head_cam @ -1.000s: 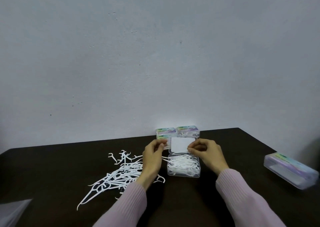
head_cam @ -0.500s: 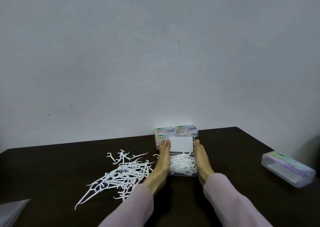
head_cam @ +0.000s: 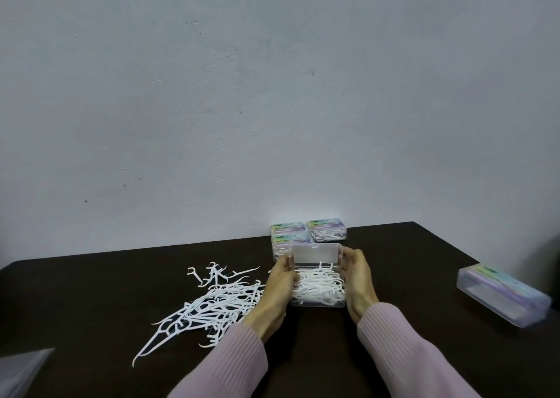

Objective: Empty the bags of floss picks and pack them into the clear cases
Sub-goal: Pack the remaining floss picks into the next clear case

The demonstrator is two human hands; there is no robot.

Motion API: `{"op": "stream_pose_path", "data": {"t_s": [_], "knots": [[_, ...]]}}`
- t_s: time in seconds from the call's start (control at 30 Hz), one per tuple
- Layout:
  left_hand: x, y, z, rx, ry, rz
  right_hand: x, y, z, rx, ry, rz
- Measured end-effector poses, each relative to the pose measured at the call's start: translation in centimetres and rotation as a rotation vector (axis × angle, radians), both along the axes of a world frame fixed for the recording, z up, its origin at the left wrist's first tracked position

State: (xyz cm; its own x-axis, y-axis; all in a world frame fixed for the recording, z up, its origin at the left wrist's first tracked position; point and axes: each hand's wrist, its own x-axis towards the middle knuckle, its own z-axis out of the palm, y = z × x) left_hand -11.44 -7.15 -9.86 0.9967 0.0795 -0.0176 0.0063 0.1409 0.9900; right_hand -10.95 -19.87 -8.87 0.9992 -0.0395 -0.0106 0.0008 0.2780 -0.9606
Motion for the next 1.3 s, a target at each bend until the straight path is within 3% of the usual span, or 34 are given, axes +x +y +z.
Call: {"op": "stream_pose_path", "data": {"t_s": [0.5, 0.63, 1.0, 1.3], "knots": [[-1.5, -0.3, 1.1, -0.183, -0.069, 0.037, -0.2, 0.3, 0.1, -0.195, 0.049, 0.008], [-1.5, -0.4, 1.1, -0.189, -0.061, -0.036, -0.3, 0.2, 0.2, -0.185, 0.045, 0.032], [-1.5, -0.2, 1.2, -0.189, -0.005, 0.056, -0.7, -0.3, 0.6, 0.092, -0.077, 0.164], [-1.3, -0.2, 0.7, -0.207, 0.018, 0.009, 0.0, 0.0, 0.3, -0.133, -0.001, 0.127]]}}
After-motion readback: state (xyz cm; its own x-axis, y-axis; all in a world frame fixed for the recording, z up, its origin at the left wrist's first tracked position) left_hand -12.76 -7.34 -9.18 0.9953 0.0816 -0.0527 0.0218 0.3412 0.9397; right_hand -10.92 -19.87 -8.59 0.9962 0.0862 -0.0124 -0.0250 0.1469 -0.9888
